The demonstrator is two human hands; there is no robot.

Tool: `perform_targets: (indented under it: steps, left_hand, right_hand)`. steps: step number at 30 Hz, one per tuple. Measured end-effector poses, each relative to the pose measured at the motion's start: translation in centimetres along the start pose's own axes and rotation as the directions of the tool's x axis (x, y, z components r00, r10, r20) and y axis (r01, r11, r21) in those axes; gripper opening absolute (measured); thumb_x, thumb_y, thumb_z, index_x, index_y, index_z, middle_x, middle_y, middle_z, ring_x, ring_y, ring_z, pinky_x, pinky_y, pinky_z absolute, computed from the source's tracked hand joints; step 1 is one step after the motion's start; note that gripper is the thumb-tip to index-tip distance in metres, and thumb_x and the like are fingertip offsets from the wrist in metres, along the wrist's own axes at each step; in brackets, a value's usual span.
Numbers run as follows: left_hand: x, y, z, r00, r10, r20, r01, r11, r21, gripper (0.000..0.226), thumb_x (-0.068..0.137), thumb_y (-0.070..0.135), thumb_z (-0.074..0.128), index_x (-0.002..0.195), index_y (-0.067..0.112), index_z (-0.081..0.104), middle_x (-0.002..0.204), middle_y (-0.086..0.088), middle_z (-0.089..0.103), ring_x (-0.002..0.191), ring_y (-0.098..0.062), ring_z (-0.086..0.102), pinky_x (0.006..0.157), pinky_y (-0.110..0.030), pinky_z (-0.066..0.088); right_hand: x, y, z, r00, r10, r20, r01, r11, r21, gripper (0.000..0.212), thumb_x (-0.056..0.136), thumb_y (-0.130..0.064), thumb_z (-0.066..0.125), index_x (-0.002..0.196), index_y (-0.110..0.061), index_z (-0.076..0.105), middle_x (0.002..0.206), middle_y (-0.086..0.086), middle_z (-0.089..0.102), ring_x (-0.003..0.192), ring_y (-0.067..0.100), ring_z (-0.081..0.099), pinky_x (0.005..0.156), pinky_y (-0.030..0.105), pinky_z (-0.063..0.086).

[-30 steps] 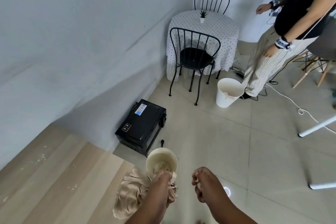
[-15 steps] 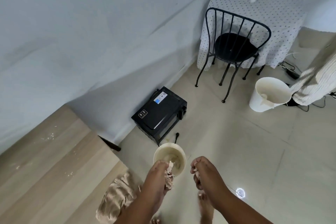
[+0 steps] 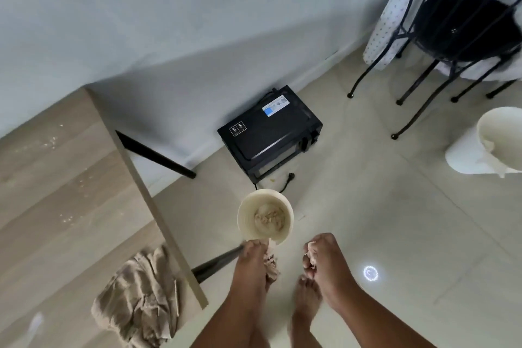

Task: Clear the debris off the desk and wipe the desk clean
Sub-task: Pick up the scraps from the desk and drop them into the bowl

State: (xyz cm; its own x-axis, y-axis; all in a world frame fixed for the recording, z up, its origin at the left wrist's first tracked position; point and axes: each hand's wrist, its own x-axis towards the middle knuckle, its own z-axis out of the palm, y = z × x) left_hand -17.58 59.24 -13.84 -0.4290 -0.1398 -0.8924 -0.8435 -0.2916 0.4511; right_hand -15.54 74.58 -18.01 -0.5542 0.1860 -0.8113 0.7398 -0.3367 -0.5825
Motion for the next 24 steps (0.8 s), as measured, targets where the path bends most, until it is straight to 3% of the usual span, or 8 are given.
perform_targets:
  steps: [8,12,19,24]
  left_hand:
    - [10.0,-4.9,1.1,0.998,-0.009,-0.067,-0.008,0.969,-0.248,0.009,0.099,0.009,0.058,0.098,0.012,0.066,0.073,-0.002,0.058,0.055,-0.012,0.051,0.049,-0.022,0.042]
    - [14.8,-7.0,1.1,0.991,-0.016,-0.136,-0.032,0.94,-0.34,0.008,0.098,0.015,0.065,0.104,0.017,0.07,0.085,-0.001,0.071,0.069,-0.013,0.063,0.057,-0.024,0.049]
    - [22.4,-9.0,-0.3,0.986,-0.094,-0.141,0.027,0.91,-0.414,0.018,0.094,0.008,0.063,0.11,0.013,0.071,0.109,-0.008,0.072,0.093,-0.023,0.065,0.058,-0.026,0.052]
    - [25.8,-10.3,-1.6,0.976,-0.126,-0.179,0.043,0.913,-0.407,0.018,0.094,0.011,0.063,0.11,0.014,0.071,0.112,-0.01,0.071,0.094,-0.023,0.065,0.056,-0.025,0.053]
  right_hand:
    - [8.0,3.9,0.6,0.995,0.082,-0.054,-0.087,0.989,-0.117,0.004,0.074,-0.017,0.043,0.078,-0.017,0.043,0.07,0.004,0.048,0.056,0.017,0.046,0.048,0.027,0.032]
    - [12.4,7.0,1.0,0.993,0.097,-0.069,-0.11,0.967,-0.228,0.006,0.098,-0.012,0.053,0.098,-0.011,0.059,0.086,0.007,0.062,0.075,0.019,0.061,0.057,0.028,0.043]
    - [19.1,10.9,3.0,0.997,0.068,-0.023,-0.072,0.957,-0.28,0.006,0.1,-0.019,0.061,0.104,-0.017,0.065,0.094,0.007,0.068,0.081,0.017,0.069,0.061,0.027,0.052]
    - [22.4,12.8,4.2,0.997,0.069,-0.037,-0.076,0.964,-0.256,0.013,0.097,-0.019,0.061,0.109,-0.017,0.067,0.097,0.008,0.069,0.081,0.015,0.069,0.059,0.022,0.053]
